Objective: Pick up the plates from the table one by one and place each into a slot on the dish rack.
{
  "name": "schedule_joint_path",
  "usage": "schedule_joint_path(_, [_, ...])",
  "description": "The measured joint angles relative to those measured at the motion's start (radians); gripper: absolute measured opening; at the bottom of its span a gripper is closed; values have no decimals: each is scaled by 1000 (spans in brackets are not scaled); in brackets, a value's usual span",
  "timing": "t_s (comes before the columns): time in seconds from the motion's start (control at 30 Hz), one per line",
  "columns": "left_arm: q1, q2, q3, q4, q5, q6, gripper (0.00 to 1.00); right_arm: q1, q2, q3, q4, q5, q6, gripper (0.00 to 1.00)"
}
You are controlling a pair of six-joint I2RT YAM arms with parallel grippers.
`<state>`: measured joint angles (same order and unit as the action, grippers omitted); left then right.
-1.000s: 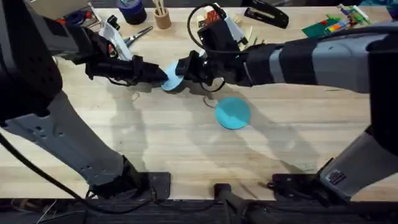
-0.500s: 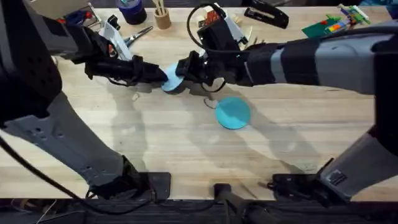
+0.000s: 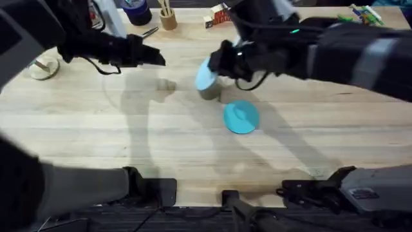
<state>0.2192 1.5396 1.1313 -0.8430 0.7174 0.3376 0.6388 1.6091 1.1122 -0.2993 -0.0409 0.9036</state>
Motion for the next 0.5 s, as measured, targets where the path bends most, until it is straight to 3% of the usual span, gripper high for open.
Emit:
schedule_joint_path(0.3, [-262,-203,0,-7,-256,-66,38,-59,-149,84,-344,132,-150,31])
schedule_joint_path(0.5, [-383,-286,0,-7,-389,-110,38,-64,-150,235,-581,256,-205,31])
